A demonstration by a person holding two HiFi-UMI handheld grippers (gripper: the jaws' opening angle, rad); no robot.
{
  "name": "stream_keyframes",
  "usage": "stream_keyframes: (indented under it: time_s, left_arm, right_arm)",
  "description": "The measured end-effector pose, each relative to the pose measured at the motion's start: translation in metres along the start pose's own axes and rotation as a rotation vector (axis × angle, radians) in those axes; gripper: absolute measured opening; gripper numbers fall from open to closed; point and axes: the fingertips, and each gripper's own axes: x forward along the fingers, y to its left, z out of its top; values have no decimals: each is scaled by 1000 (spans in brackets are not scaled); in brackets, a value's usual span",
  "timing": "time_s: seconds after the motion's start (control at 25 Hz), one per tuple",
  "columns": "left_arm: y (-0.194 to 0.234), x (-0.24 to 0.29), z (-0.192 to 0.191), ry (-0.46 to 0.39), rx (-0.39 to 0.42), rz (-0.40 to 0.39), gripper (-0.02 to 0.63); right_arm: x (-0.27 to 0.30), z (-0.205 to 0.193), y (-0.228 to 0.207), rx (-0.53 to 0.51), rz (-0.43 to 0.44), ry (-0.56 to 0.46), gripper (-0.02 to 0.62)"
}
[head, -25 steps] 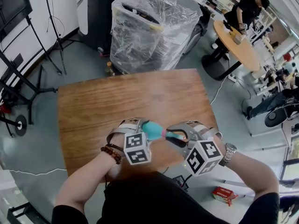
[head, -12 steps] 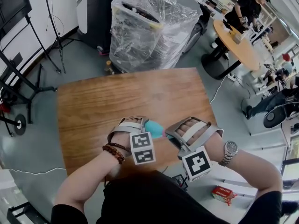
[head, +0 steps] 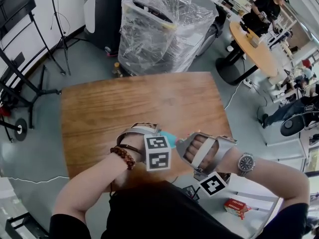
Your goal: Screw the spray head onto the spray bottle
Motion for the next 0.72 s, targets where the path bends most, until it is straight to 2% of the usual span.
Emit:
stream_keyframes:
  time_s: [0.08,0.16,0.24,0.28,0.36,0.52,0.64,0.72]
  left_arm:
    - [-3,-1,2,2,4,-31,399]
    - [-3,-2,4,6,-4,-44,399]
    - [2,-3,3,21,-8,-10,397]
    - [5,-3,2,32,-7,19,396]
    - [11,-3,0,58,0,80,394]
    - [21,-4,-3,95,16,186,393]
    - [29,-6,-4,103,34,268,393]
    - [33,-6,-5,95,39,315,393]
  right_arm:
    - [-2,-1,2,-52,-23,-1,112]
    - [-1,-3,2,-58,-26,8,112]
    - [0,-5,1,12,8,15,112]
    - [2,-5,0,85,37,9,112]
    - [4,-5,-5,314,113,-27,112]
    - [10,-11,-2,883,353,-115,112]
    - [13,-17,-3,1394,534,-210,114]
    - [16,-22,-3,1809,665,-301,114]
